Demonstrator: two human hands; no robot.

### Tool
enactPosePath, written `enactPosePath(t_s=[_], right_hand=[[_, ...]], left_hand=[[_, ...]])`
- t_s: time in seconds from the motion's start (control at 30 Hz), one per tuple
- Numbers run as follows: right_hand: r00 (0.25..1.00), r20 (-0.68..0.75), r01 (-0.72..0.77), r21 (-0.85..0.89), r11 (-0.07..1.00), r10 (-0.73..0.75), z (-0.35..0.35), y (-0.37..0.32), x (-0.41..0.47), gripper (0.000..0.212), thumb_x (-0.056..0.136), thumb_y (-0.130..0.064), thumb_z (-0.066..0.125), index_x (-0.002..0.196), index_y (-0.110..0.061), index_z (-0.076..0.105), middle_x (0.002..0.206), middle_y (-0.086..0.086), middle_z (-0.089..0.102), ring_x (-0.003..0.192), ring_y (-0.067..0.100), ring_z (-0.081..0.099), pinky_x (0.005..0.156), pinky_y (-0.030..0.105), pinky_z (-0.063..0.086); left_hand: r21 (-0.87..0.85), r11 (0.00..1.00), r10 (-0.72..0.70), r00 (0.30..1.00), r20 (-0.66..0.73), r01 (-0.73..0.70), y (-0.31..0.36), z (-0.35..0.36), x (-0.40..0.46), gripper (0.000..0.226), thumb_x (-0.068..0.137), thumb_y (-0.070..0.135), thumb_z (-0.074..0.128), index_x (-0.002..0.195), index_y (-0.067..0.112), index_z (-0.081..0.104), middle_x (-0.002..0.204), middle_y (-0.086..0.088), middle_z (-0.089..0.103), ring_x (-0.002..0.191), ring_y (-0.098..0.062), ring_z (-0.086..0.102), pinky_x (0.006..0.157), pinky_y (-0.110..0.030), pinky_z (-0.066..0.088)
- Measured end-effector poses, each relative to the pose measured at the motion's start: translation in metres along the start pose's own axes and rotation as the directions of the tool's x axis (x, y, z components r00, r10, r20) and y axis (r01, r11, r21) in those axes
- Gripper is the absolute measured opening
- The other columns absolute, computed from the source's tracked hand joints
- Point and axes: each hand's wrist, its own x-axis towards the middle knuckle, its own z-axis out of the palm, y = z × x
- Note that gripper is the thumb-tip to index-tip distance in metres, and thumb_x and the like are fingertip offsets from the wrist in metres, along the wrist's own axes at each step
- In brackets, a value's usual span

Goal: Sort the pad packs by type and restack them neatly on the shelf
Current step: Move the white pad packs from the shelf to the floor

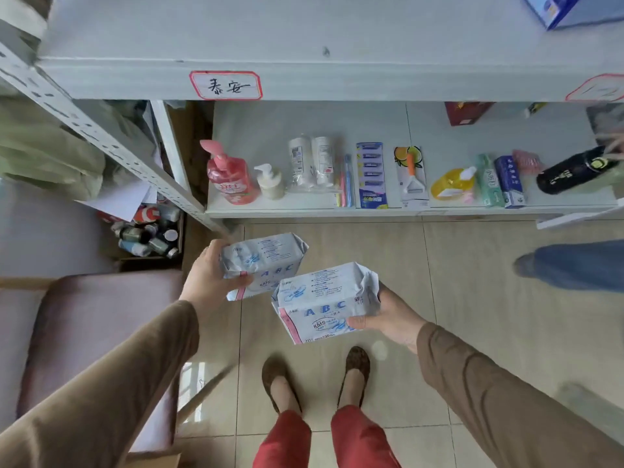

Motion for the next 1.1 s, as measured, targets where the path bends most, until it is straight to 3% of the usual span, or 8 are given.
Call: enactPosePath(t_s=[0.1,0.27,0.53,0.67,0.8,0.87,0.97,1.1], right_hand=[[1.0,0.005,-0.017,-0.005,1.0,0.017,0.01,0.04,0.04,0.078,0.073,0.004,0.083,0.133,-0.034,0.051,0.125,-0.015,0.068,0.12,0.004,0.061,0.092,0.022,0.053],[0.999,-0.024,-0.033,0.0,0.999,0.033,0.019,0.109,0.114,0.074,0.07,0.004,0.082,0.13,-0.028,0.052,0.132,0.003,0.063,0.127,0.019,0.058,0.105,0.05,0.048],[0.999,-0.032,-0.021,-0.023,1.0,0.02,0.034,0.197,0.248,0.073,0.067,-0.011,0.08,0.129,-0.036,0.051,0.126,-0.006,0.067,0.123,0.015,0.06,0.103,0.05,0.05],[0.997,-0.07,0.016,-0.112,0.994,-0.024,0.036,0.226,0.318,0.079,0.06,-0.022,0.08,0.132,-0.035,0.052,0.124,0.003,0.064,0.114,0.016,0.064,0.096,0.045,0.055],[0.995,-0.095,-0.006,-0.236,0.972,-0.017,0.035,0.251,0.38,0.082,0.059,-0.029,0.08,0.133,-0.038,0.048,0.123,0.011,0.056,0.113,0.021,0.06,0.084,0.029,0.054],[0.995,-0.091,0.011,-0.263,0.965,-0.036,0.034,0.263,0.406,0.078,0.064,-0.025,0.083,0.129,-0.047,0.047,0.121,0.007,0.054,0.114,0.02,0.056,0.076,0.019,0.047],[0.992,-0.11,0.028,-0.272,0.962,-0.06,0.034,0.275,0.436,0.08,0.069,-0.022,0.082,0.11,-0.074,0.037,0.111,-0.01,0.045,0.113,0.013,0.049,0.067,0.003,0.038],[0.984,-0.139,0.069,-0.269,0.961,-0.109,0.037,0.284,0.465,0.081,0.071,-0.019,0.082,0.098,-0.08,0.036,0.104,-0.027,0.043,0.114,0.016,0.047,0.073,0.011,0.038]], left_hand=[[0.056,0.998,0.015,1.0,0.006,-0.016,-0.041,0.032,0.027,0.067,0.059,0.031,0.092,0.109,0.029,0.047,0.098,0.003,0.057,0.088,-0.018,0.056,0.075,-0.037,0.049],[0.086,0.996,0.001,1.0,-0.007,0.0,-0.097,0.089,0.081,0.072,0.059,0.032,0.092,0.113,0.034,0.044,0.101,0.006,0.059,0.09,-0.016,0.059,0.075,-0.035,0.051],[0.182,0.983,-0.014,1.0,0.012,0.012,-0.176,0.18,0.184,0.076,0.061,0.035,0.091,0.12,0.029,0.043,0.106,0.005,0.061,0.091,-0.016,0.062,0.077,-0.036,0.055],[0.218,0.976,0.008,1.0,0.001,-0.008,-0.209,0.214,0.233,0.075,0.061,0.032,0.091,0.117,0.032,0.042,0.095,0.012,0.056,0.077,-0.001,0.054,0.064,-0.024,0.043],[0.236,0.972,0.005,1.0,0.027,-0.011,-0.237,0.237,0.275,0.07,0.061,0.03,0.09,0.108,0.038,0.039,0.092,0.012,0.057,0.077,-0.006,0.057,0.067,-0.028,0.049],[0.248,0.969,0.004,0.998,0.064,-0.02,-0.248,0.248,0.293,0.07,0.063,0.028,0.09,0.111,0.035,0.04,0.1,0.005,0.06,0.08,-0.014,0.06,0.067,-0.029,0.049],[0.256,0.966,0.019,0.997,0.08,-0.039,-0.258,0.261,0.316,0.074,0.064,0.023,0.089,0.12,0.028,0.042,0.112,0.002,0.056,0.087,-0.02,0.06,0.07,-0.028,0.045],[0.246,0.968,0.04,0.997,0.072,-0.057,-0.261,0.272,0.341,0.077,0.065,0.012,0.086,0.127,0.025,0.042,0.121,-0.002,0.05,0.094,-0.024,0.058,0.074,-0.03,0.045]])
